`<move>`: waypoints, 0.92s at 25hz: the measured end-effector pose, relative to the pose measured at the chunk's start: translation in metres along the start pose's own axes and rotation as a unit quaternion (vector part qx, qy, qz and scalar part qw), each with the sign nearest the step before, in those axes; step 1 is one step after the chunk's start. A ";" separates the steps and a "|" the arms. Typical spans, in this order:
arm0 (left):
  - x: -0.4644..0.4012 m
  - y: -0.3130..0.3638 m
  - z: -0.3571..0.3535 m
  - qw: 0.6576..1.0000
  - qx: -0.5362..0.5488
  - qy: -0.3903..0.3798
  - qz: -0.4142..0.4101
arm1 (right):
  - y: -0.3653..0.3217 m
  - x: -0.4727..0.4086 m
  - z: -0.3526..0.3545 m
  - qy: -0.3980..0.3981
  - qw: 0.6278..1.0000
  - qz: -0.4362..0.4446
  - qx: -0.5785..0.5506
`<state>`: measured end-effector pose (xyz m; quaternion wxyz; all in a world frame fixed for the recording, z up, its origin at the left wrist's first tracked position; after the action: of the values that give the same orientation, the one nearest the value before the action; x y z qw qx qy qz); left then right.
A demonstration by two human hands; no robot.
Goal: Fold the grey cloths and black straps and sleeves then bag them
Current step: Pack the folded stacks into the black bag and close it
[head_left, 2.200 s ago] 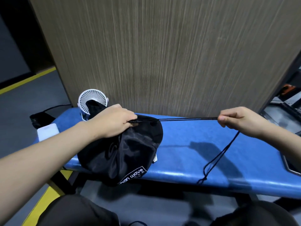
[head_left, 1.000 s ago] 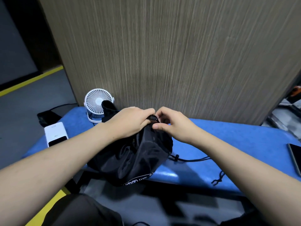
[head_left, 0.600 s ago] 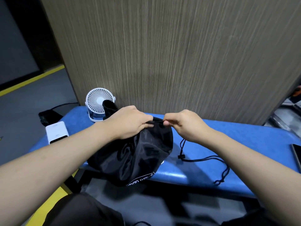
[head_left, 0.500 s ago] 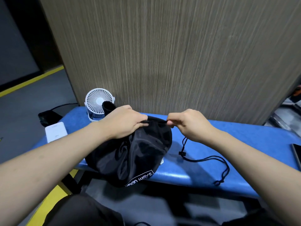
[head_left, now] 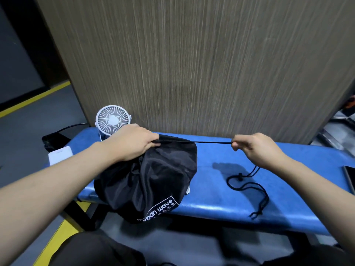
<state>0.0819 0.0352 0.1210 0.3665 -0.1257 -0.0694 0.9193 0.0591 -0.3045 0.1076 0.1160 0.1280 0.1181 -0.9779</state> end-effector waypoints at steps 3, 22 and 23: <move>-0.008 0.004 0.002 0.999 -0.031 -0.029 0.021 | -0.005 -0.004 -0.009 -0.043 0.999 -0.007 -0.016; -0.018 0.036 0.052 0.934 0.324 0.151 -0.005 | -0.193 -0.039 -0.069 -0.161 0.898 0.054 -0.406; -0.019 0.040 0.055 0.925 0.342 0.163 -0.018 | -0.196 -0.041 -0.072 -0.134 0.908 0.054 -0.392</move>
<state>0.0535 -0.0090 0.1679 0.4099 -0.1394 0.3079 0.8472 0.0638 -0.0922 0.0909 0.2247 -0.0537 0.4683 -0.8529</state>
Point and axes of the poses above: each hand's wrist, its own x-axis away from the middle knuckle, its own z-axis out of the back of the hand, y = z × x, the point moved 4 cm from there along -x, towards the middle knuckle, and after that the axes turned 3 degrees about -z, right-handed, at the moved point
